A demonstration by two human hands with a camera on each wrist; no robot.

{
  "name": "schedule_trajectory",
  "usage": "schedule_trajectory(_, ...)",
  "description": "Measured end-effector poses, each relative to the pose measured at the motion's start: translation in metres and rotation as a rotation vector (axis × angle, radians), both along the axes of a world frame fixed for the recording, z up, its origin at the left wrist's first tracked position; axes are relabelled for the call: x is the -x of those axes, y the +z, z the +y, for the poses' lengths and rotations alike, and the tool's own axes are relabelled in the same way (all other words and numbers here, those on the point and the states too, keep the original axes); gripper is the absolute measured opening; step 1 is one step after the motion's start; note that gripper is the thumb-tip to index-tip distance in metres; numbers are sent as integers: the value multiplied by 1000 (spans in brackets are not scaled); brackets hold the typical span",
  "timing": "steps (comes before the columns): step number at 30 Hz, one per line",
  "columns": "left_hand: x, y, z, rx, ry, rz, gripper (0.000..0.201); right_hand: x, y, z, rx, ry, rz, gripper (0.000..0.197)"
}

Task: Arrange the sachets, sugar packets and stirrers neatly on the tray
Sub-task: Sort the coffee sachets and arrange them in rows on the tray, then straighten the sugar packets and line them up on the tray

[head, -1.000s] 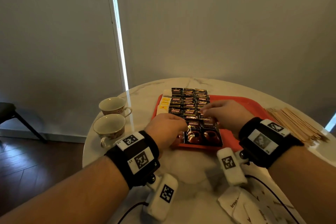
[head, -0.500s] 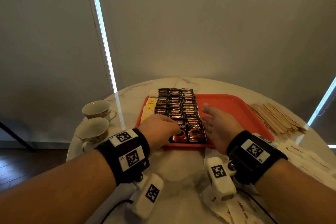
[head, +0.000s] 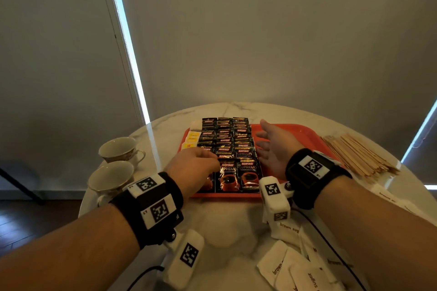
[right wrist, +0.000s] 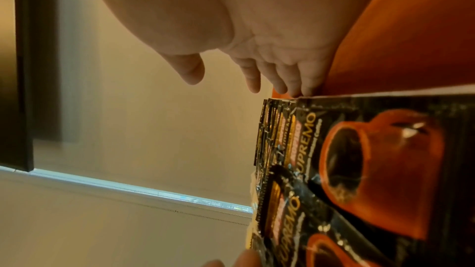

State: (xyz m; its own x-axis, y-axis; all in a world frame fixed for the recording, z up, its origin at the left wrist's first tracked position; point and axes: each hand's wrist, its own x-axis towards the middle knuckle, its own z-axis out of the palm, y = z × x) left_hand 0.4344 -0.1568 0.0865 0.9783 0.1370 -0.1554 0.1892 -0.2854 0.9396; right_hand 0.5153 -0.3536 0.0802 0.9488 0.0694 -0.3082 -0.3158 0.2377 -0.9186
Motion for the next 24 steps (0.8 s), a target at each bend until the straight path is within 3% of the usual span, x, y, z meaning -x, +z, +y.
schedule_trajectory(15, -9, -4, 8, 64, 24, -6, 16, -70, 11, 0, 14, -52, 27, 67)
schedule_trajectory(24, -11, -9, 13, 37, 28, -18, 13, -108, 6, 4, 80, 6, 35, 66)
